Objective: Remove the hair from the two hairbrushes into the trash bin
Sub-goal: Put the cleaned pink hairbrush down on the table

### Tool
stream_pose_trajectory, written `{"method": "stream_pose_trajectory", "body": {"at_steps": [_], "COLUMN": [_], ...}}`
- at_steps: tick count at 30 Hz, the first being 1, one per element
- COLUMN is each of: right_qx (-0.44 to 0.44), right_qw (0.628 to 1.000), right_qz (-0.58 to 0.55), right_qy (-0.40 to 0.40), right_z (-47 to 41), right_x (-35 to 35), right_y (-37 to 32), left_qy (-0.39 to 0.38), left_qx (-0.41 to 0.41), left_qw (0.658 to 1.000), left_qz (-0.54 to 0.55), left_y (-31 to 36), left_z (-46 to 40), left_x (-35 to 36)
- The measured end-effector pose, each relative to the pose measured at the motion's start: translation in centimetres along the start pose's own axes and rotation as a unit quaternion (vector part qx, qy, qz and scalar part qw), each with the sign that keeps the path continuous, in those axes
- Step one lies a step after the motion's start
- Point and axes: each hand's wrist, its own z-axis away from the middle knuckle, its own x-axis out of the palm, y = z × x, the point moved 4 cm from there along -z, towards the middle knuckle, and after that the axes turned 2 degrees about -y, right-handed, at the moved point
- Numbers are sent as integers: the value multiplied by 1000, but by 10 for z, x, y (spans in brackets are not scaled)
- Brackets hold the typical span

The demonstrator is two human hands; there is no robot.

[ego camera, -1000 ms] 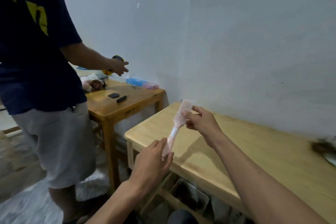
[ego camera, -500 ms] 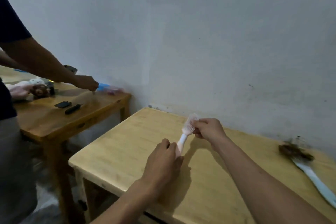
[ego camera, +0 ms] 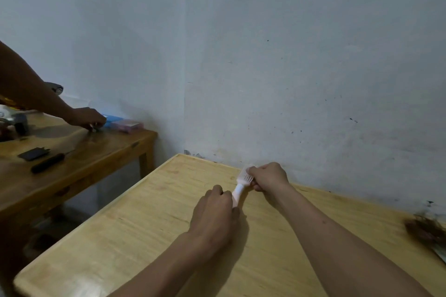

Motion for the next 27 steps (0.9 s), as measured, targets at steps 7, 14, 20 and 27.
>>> {"method": "stream_pose_trajectory", "body": {"at_steps": [7, 14, 20, 27], "right_qx": [-8, -13, -1, 1], "right_qw": [999, 996, 999, 997], "right_qz": [37, 82, 49, 61], "right_qy": [19, 17, 22, -49], "right_z": [-16, -16, -20, 4], "right_x": [2, 4, 2, -54], "right_y": [1, 0, 5, -14], "left_qy": [-2, 12, -3, 58], "left_qx": [-1, -9, -10, -15], "left_qw": [1000, 1000, 1000, 998], "left_qz": [-21, 6, 10, -16], "left_y": [5, 3, 5, 29], "left_z": [-13, -14, -15, -17], "left_x": [11, 14, 12, 1]}}
